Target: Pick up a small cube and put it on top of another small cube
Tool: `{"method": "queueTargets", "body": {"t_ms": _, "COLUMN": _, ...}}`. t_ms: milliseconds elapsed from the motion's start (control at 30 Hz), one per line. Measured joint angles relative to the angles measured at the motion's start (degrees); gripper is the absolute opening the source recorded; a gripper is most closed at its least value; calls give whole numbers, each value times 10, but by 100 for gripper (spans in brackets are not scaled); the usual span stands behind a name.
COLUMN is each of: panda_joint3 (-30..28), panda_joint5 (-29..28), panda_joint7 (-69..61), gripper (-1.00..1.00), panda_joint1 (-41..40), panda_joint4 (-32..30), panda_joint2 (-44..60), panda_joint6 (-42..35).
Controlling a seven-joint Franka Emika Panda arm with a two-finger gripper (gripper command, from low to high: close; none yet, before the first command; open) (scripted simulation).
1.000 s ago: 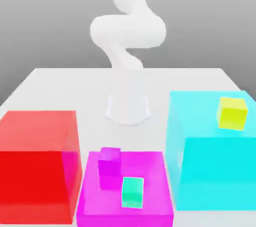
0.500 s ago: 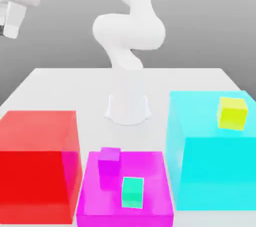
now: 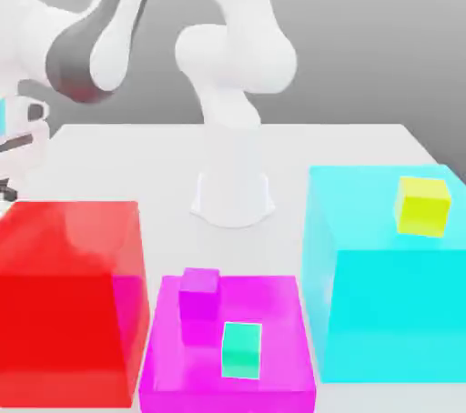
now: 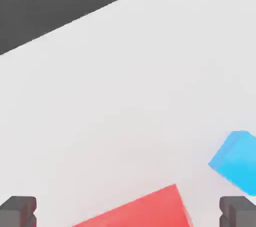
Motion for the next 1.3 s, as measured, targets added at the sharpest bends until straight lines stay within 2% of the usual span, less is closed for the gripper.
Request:
{"method": "queueTargets", "body": {"t_ms": 233, "panda_joint3": -7, "panda_joint5": 90, "panda_joint7": 122, "gripper": 0, "panda_joint1": -23, "panda_joint4": -91, "panda_joint2": 54, "panda_joint6": 90}}
{"method": "queueTargets", "body": {"t_ms": 433, "panda_joint3": 19, "panda_joint5": 132, "panda_joint7": 107, "gripper": 0, "panda_joint1": -44, "panda_joint4": -81, "panda_joint2": 164, "panda_joint6": 188}}
{"method": "queueTargets", "body": {"t_ms": 467, "panda_joint3": 23, "panda_joint5": 133, "panda_joint7": 106, "gripper": -100, "panda_joint1": -49, "panda_joint4": -78, "panda_joint2": 182, "panda_joint6": 203}}
{"method": "queueTargets", "body": {"t_ms": 700, "panda_joint3": 25, "panda_joint5": 134, "panda_joint7": 106, "gripper": -100, "panda_joint1": -50, "panda_joint4": -77, "panda_joint2": 186, "panda_joint6": 208}}
{"method": "queueTargets", "body": {"t_ms": 967, "panda_joint3": 13, "panda_joint5": 105, "panda_joint7": 109, "gripper": -100, "panda_joint1": -36, "panda_joint4": -91, "panda_joint2": 46, "panda_joint6": 100}}
{"method": "queueTargets", "body": {"t_ms": 1133, "panda_joint3": 3, "panda_joint5": 143, "panda_joint7": 7, "gripper": -100, "panda_joint1": -4, "panda_joint4": -57, "panda_joint2": 9, "panda_joint6": 83}}
{"method": "queueTargets", "body": {"t_ms": 1233, "panda_joint3": -7, "panda_joint5": 173, "panda_joint7": -66, "gripper": -100, "panda_joint1": -25, "panda_joint4": -32, "panda_joint2": 4, "panda_joint6": 67}}
{"method": "queueTargets", "body": {"t_ms": 1300, "panda_joint3": -3, "panda_joint5": 192, "panda_joint7": -114, "gripper": -100, "panda_joint1": -12, "panda_joint4": -14, "panda_joint2": 1, "panda_joint6": 53}}
